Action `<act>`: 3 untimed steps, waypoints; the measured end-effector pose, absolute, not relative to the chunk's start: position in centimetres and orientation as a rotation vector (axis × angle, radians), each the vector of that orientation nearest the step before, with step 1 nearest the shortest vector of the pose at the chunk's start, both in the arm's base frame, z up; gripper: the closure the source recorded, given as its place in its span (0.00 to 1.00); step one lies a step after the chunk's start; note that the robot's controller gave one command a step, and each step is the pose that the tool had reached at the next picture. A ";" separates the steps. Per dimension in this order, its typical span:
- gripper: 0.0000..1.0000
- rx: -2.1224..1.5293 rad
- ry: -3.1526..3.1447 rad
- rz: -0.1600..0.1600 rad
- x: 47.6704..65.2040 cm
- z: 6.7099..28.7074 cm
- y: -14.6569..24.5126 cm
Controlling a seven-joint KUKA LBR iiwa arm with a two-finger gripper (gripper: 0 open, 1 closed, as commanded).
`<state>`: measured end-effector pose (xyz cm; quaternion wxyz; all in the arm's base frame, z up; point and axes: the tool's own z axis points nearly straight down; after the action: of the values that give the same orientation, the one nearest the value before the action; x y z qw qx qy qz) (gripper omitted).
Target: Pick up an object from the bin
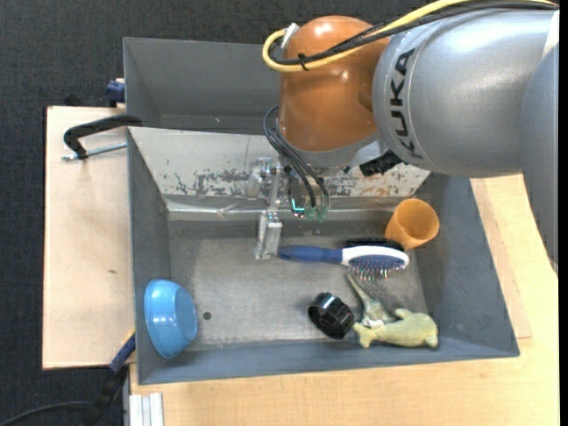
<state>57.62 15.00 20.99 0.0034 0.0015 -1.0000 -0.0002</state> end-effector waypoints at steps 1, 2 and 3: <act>0.00 -0.231 -3.127 0.002 59.5 6.6 7.8; 0.00 -0.341 -3.124 0.000 59.1 8.5 3.8; 1.00 -0.336 -3.125 -0.003 59.1 8.5 4.1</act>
Offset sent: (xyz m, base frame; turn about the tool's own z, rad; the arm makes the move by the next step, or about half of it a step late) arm 0.0194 -0.0706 -0.1399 0.1475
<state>59.09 4.07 8.49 -0.0005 -0.1070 -0.9943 -0.0010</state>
